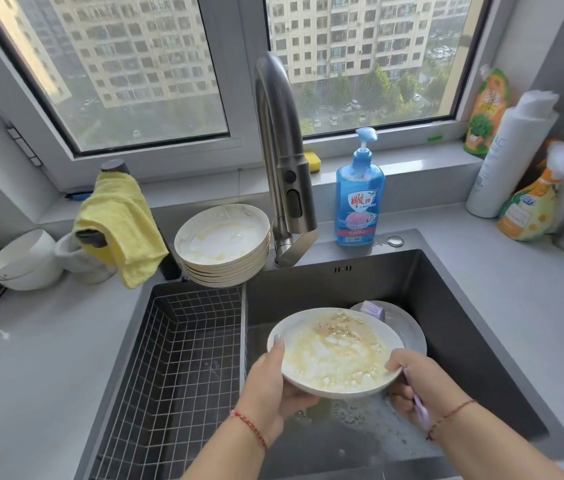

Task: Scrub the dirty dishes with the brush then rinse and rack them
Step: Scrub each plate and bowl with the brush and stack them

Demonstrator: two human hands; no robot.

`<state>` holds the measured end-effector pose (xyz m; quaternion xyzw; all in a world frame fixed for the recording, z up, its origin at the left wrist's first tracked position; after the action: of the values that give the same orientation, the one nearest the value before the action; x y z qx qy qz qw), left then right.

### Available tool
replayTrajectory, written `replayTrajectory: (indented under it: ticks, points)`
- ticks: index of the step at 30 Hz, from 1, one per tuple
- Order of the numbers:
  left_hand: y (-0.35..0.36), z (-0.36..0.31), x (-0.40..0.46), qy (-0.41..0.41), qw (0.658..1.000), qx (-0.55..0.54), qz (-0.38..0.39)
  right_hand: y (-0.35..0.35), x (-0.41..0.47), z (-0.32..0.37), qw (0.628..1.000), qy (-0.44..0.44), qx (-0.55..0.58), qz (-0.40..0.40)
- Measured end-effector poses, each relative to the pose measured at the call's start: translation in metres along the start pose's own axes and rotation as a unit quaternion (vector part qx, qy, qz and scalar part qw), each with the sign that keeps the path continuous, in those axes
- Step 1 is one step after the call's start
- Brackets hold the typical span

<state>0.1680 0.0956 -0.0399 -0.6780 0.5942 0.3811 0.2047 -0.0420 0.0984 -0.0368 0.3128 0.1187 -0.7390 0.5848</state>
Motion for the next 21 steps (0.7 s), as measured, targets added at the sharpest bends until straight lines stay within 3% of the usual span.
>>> replayTrajectory:
  ticks: [1, 2, 3, 4, 6, 8, 11, 13, 17, 19, 21]
  points:
    - [-0.005, -0.002, 0.003, 0.045, 0.995, 0.081, -0.049, 0.0, 0.0, 0.0, 1.0, -0.004, -0.007, -0.013]
    - [-0.011, -0.005, 0.004, 0.104, 0.968, 0.191, -0.124, 0.0, 0.0, 0.0, 1.0, -0.009, -0.016, -0.025]
    - [-0.017, -0.01, -0.003, 0.189, 0.92, 0.28, -0.2, 0.0, 0.0, 0.0, 0.999, -0.014, -0.025, -0.035]
    - [-0.015, -0.016, -0.015, 0.28, 0.871, 0.334, -0.227, 0.001, -0.001, 0.0, 0.998, -0.017, -0.033, -0.043]
    - [0.003, -0.015, -0.034, 0.378, 0.821, 0.405, -0.137, 0.001, -0.002, -0.002, 0.997, -0.02, -0.039, -0.056]
    - [0.022, -0.004, -0.034, 0.37, 0.757, 0.537, -0.044, 0.003, -0.003, -0.005, 0.997, -0.014, -0.043, -0.06]
    - [0.041, 0.009, -0.026, 0.427, 0.57, 0.699, -0.053, 0.009, -0.008, -0.008, 0.998, -0.004, -0.04, -0.049]
    - [0.049, 0.016, -0.026, 0.448, 0.527, 0.719, -0.064, 0.012, -0.011, -0.007, 0.998, -0.007, -0.048, -0.039]
    - [0.052, 0.016, -0.025, 0.554, 0.484, 0.668, -0.109, 0.017, -0.015, -0.002, 0.997, -0.029, -0.071, -0.019]
    - [0.049, 0.008, -0.025, 0.572, 0.517, 0.625, -0.123, 0.019, -0.016, 0.006, 0.996, -0.048, -0.071, -0.008]
    - [0.044, -0.002, -0.027, 0.551, 0.586, 0.58, -0.129, 0.017, -0.018, 0.016, 0.993, -0.071, -0.088, -0.008]
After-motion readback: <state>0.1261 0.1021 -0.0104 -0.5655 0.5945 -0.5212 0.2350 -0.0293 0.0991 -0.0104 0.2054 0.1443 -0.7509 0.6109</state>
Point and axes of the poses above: each hand's wrist, its own x-axis towards the middle knuckle, its own y-axis out of the palm, z = x × y, the point moved 5 cm from there along x, towards the middle knuckle, and after that the axes turned 11 degrees about -y, right-handed, at the moved point
